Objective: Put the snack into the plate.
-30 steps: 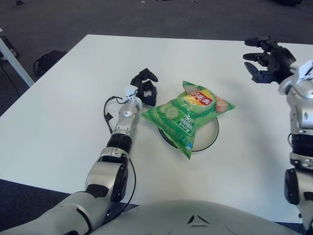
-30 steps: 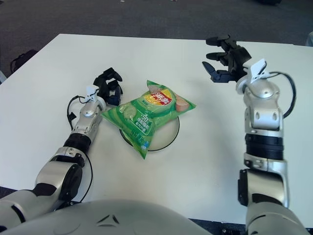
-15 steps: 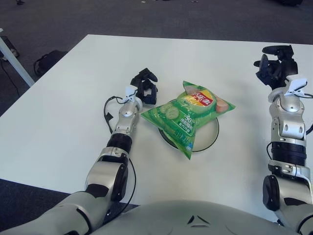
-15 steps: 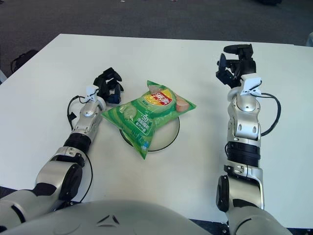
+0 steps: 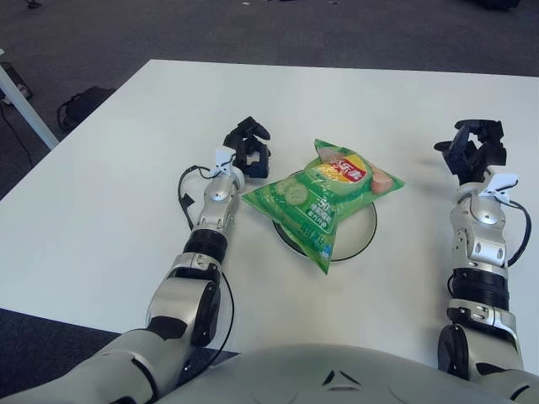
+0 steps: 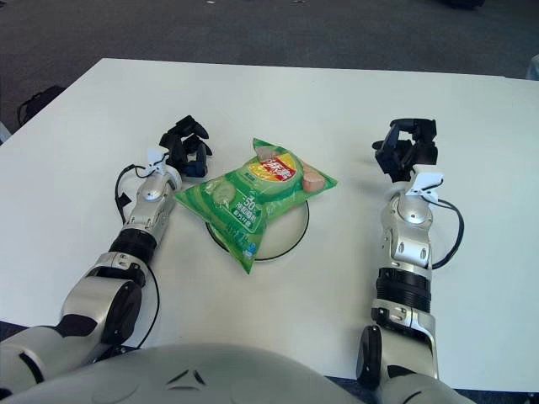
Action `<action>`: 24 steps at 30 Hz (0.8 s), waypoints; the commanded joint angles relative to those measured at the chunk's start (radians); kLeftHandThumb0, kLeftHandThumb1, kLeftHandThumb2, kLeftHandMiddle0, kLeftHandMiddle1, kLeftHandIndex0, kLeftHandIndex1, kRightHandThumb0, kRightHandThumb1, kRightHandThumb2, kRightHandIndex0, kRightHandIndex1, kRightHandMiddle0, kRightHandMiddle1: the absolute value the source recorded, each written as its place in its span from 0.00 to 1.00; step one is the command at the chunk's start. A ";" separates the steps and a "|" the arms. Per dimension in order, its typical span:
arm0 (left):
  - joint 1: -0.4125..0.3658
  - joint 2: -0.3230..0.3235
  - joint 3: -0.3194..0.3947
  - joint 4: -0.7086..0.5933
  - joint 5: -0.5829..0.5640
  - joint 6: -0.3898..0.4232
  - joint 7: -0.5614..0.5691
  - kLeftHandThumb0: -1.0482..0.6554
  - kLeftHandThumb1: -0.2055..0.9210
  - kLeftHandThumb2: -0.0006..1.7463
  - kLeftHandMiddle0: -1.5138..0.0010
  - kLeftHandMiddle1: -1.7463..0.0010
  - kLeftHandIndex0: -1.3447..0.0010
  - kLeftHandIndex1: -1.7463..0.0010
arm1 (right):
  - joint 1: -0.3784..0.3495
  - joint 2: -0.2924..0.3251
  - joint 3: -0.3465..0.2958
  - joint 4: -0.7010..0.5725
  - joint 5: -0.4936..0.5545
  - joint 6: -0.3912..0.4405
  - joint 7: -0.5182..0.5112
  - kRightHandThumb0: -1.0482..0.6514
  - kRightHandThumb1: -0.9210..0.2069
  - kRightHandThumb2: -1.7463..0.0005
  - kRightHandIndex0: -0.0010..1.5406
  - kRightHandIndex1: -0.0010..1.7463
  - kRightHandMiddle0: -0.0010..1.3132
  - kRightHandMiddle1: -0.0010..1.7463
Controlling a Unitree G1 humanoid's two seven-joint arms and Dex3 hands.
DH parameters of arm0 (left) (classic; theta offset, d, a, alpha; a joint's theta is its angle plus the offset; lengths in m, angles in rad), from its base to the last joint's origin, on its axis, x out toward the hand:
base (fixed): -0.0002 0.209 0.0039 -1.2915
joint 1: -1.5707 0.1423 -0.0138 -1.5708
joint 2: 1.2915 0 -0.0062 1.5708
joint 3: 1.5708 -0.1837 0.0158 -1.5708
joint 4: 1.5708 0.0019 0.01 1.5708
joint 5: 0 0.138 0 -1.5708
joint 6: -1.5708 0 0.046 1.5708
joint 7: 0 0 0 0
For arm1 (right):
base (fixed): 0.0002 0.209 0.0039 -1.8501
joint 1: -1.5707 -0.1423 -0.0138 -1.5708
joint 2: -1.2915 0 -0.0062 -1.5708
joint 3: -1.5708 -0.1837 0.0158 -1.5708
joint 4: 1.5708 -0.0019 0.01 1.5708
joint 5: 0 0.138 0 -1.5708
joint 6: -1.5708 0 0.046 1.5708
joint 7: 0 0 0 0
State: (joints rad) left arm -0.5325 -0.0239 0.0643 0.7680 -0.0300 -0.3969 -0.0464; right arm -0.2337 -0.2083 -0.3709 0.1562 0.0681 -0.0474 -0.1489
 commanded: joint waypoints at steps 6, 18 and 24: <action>0.060 0.007 0.001 0.069 0.013 -0.010 0.019 0.61 0.32 0.86 0.59 0.00 0.55 0.00 | 0.062 0.051 0.018 0.048 0.008 -0.034 -0.002 0.26 0.00 0.46 0.35 0.88 0.17 1.00; 0.049 0.004 0.003 0.094 0.014 -0.024 0.037 0.61 0.32 0.87 0.59 0.00 0.54 0.00 | 0.071 0.073 0.034 0.128 0.010 -0.047 -0.002 0.40 0.00 0.68 0.37 0.82 0.16 1.00; 0.049 0.001 0.000 0.095 0.016 -0.031 0.042 0.61 0.32 0.87 0.59 0.00 0.54 0.00 | 0.084 0.078 0.058 0.133 -0.013 -0.046 -0.011 0.41 0.01 0.69 0.36 0.84 0.16 1.00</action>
State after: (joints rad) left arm -0.5546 -0.0235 0.0658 0.8082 -0.0288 -0.4167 -0.0141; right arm -0.2172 -0.1795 -0.3381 0.2513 0.0651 -0.0852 -0.1508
